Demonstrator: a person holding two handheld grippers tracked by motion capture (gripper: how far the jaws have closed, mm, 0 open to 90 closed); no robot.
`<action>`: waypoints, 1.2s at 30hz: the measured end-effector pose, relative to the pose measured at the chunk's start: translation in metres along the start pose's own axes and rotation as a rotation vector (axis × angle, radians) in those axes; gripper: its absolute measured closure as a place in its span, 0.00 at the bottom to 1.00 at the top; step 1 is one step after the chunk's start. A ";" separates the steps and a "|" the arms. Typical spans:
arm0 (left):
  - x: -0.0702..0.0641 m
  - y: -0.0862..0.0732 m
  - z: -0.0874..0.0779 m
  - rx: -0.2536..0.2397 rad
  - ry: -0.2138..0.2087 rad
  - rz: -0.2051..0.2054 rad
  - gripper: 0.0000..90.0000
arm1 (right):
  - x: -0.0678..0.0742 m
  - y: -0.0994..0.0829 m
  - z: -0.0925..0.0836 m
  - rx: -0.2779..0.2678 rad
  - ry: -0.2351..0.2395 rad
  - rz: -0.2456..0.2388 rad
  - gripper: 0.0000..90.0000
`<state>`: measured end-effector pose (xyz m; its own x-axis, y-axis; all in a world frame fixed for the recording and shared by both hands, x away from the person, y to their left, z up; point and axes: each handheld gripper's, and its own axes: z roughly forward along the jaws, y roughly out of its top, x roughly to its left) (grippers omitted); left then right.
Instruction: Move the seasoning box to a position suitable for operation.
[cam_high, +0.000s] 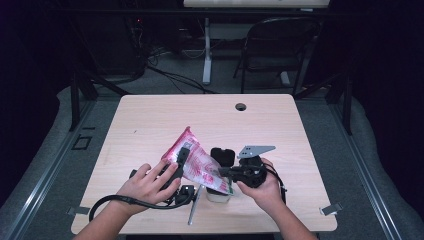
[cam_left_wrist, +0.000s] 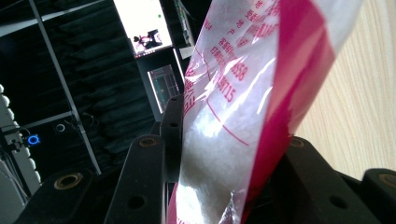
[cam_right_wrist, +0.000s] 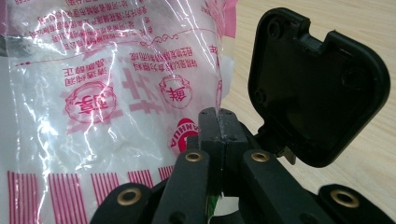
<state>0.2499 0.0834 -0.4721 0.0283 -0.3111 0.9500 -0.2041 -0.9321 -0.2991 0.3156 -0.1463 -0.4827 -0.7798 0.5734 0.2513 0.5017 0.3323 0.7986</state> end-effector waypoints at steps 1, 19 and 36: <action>0.000 0.000 0.000 -0.002 0.004 0.003 0.74 | 0.000 0.000 0.000 0.000 0.001 0.000 1.00; 0.001 0.000 -0.002 0.002 0.009 0.008 0.74 | 0.001 0.000 0.000 0.001 0.003 -0.001 1.00; 0.000 -0.001 -0.002 -0.006 0.010 0.003 0.74 | 0.001 0.001 0.000 0.003 0.004 -0.006 1.00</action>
<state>0.2478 0.0850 -0.4711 0.0177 -0.3118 0.9500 -0.2100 -0.9301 -0.3014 0.3150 -0.1450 -0.4820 -0.7842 0.5682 0.2493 0.4987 0.3381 0.7981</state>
